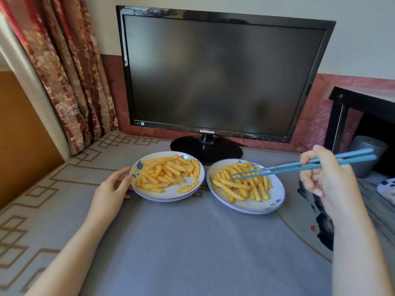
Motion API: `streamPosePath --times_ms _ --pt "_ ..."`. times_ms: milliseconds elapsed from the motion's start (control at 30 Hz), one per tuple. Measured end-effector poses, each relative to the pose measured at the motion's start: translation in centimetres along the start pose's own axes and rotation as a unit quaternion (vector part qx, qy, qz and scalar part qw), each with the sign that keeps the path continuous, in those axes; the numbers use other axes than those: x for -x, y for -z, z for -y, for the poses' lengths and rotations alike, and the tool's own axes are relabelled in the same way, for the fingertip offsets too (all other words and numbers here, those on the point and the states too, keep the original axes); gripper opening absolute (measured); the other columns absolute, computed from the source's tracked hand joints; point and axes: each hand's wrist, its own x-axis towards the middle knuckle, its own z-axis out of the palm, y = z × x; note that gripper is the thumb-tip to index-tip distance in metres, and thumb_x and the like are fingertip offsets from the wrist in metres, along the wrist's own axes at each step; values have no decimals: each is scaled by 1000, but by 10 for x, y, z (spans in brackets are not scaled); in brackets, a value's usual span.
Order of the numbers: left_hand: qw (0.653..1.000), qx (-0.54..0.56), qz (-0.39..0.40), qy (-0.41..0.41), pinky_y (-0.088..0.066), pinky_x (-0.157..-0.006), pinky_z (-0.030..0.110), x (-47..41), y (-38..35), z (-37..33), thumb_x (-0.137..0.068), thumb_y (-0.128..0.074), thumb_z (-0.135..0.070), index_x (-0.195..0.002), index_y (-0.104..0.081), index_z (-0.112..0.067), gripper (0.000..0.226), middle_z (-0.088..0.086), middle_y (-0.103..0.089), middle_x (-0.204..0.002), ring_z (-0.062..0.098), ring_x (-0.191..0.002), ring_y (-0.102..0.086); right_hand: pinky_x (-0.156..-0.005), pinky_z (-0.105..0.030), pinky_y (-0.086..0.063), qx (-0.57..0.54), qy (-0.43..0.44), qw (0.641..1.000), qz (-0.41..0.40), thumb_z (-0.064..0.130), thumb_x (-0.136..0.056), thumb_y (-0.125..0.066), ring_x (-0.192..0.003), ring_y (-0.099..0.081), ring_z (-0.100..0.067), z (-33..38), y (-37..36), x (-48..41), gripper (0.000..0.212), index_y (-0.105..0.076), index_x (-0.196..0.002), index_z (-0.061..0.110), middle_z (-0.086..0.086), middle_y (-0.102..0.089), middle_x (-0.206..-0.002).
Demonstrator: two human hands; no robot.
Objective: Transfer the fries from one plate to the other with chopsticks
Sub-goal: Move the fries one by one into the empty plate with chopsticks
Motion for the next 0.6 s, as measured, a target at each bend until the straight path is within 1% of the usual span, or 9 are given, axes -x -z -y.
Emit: streamPosePath --times_ms 100,233,333,400,467,500,600 --pt "1000 2 -1 -4 -42 -53 0 1 0 -1 -97 -48 -18 -124 -58 -17 29 3 -68 -92 9 -70 -59 -33 -18 -14 -24 9 1000 10 28 -96 -39 -29 -20 -14 4 -6 4 38 -51 -65 12 -6 -38 -33" --pt "1000 3 -1 -6 -42 -53 0 2 -1 -3 -98 -47 -19 -125 -58 -17 29 0 -67 -88 9 -70 -59 -32 -15 -18 -46 17 998 43 28 -97 -38 -29 -23 -15 4 -30 12 39 -50 -64 12 -6 -38 -33" --pt "1000 -1 -1 -3 -42 -53 0 0 -1 -2 -97 -48 -19 -126 -58 -16 30 2 -68 -91 9 -71 -60 -32 -14 -19 -23 19 995 100 26 -100 -36 -27 -24 -14 -2 -51 17 42 -50 -65 8 -9 -39 -34" --pt "1000 3 1 -1 -43 -53 1 0 -1 -1 -97 -48 -20 -125 -58 -17 30 -2 -68 -88 8 -72 -60 -32 -15 -20 -8 13 992 125 27 -101 -35 -27 -24 -13 -5 -58 19 43 -51 -66 8 -10 -40 -36" --pt "1000 6 4 -2 -43 -53 1 0 -1 0 -97 -48 -20 -125 -58 -18 30 -10 -67 -86 6 -73 -61 -31 -15 -20 -5 6 990 138 28 -101 -35 -27 -24 -14 -8 -61 20 44 -52 -65 10 -12 -40 -37" --pt "1000 7 4 -2 -43 -53 1 0 -1 -1 -97 -48 -20 -125 -58 -18 29 -10 -67 -85 6 -73 -61 -31 -15 -20 -5 3 990 142 28 -101 -35 -27 -24 -14 -9 -62 20 44 -52 -64 10 -12 -40 -37" --pt "1000 6 2 -3 -43 -53 1 0 -2 0 -97 -48 -19 -125 -58 -18 29 -4 -67 -87 7 -71 -60 -31 -15 -19 12 -9 989 145 29 -101 -34 -27 -24 -14 -13 -68 19 45 -53 -66 10 -12 -39 -37"
